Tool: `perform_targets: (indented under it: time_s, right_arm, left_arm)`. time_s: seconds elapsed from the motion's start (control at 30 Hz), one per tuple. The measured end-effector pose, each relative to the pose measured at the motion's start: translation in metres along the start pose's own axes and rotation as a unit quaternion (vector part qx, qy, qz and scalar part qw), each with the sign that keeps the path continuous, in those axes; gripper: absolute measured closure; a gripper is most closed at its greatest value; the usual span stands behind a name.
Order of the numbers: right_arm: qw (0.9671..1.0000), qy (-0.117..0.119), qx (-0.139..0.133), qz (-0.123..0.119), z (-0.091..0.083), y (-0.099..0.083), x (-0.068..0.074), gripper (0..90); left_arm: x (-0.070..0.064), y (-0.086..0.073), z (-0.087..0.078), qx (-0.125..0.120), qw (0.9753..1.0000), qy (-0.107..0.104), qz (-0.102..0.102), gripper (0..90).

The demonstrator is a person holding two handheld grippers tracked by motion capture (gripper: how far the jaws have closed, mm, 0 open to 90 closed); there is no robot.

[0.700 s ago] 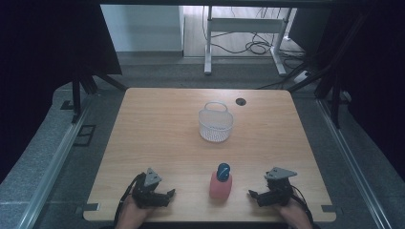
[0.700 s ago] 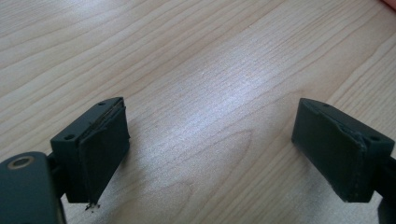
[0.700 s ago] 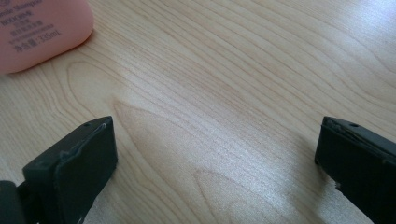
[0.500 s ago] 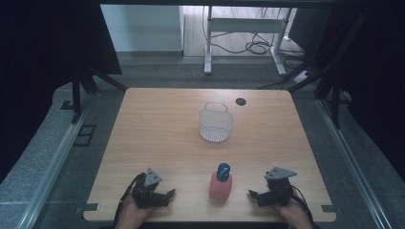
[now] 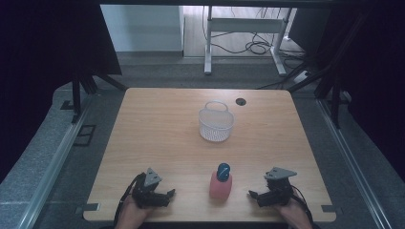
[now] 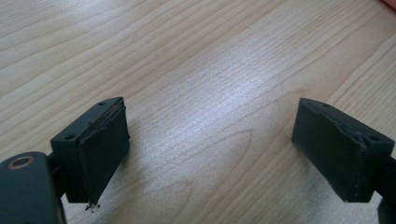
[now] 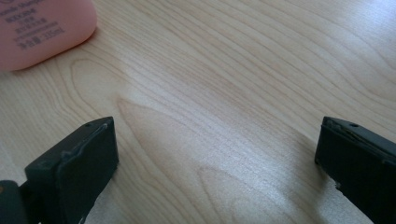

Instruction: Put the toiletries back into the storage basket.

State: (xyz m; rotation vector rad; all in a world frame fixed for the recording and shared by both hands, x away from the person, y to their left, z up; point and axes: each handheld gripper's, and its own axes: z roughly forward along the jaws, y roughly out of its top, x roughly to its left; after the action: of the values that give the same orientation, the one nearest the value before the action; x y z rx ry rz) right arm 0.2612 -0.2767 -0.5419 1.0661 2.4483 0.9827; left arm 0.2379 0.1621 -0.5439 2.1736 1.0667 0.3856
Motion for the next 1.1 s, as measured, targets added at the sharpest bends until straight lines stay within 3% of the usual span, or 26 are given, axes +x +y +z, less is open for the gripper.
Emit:
perform_targets:
  time_s: [0.5,1.1]
  right_arm:
    - [0.9996,0.020,-0.012,-0.018,-0.010,0.007,0.007,2.0]
    - [0.9988,0.021,-0.022,-0.038,-0.016,0.013,0.012,0.0]
  left_arm:
    - [0.000,0.000,0.000,0.000,1.0000,0.000,0.000,10.6]
    - [0.000,0.000,0.000,0.000,1.0000,0.000,0.000,10.6]
